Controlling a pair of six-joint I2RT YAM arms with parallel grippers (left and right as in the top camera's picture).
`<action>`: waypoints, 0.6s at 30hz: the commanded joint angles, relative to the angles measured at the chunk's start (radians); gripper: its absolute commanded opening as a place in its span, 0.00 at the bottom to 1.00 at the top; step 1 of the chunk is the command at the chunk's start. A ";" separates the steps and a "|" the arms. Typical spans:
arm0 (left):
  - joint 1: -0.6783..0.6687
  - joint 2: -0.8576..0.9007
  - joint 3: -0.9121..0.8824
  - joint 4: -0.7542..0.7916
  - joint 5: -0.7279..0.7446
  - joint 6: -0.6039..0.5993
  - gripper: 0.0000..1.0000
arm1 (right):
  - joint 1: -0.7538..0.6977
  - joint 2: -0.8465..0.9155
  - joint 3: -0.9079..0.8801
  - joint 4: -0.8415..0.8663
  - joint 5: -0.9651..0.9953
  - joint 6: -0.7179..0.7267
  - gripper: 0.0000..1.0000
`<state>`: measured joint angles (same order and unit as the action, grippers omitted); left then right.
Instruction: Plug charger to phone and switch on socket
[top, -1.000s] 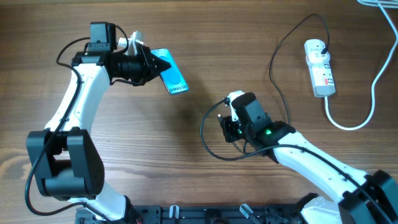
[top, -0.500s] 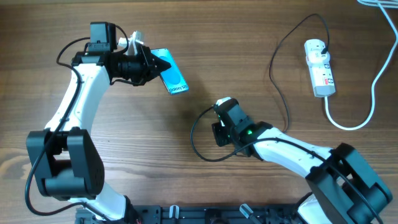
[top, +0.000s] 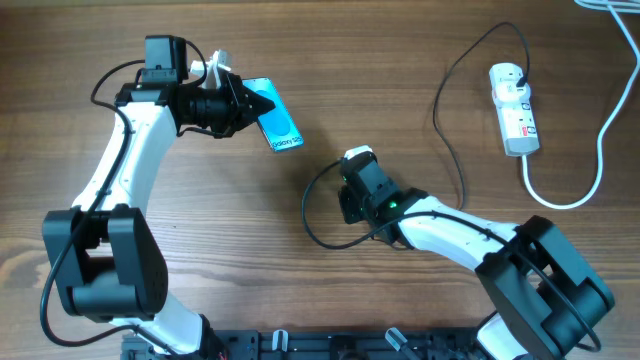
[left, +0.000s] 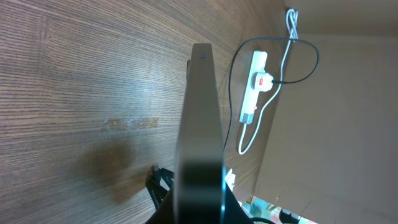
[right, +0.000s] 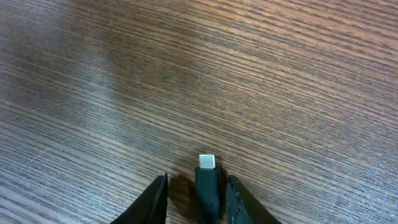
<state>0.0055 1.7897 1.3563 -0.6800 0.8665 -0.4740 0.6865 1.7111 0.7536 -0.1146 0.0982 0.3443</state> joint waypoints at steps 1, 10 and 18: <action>-0.004 0.001 -0.003 0.004 0.042 -0.006 0.04 | 0.001 0.082 -0.066 -0.059 -0.031 0.033 0.27; -0.004 0.001 -0.003 0.004 0.042 -0.006 0.04 | 0.001 0.082 -0.066 -0.077 -0.031 0.042 0.17; -0.004 0.001 -0.003 0.005 0.042 -0.006 0.04 | 0.001 0.082 -0.066 -0.078 -0.032 0.050 0.09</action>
<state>0.0055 1.7897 1.3563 -0.6800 0.8665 -0.4740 0.6838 1.7111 0.7555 -0.1314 0.1219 0.3721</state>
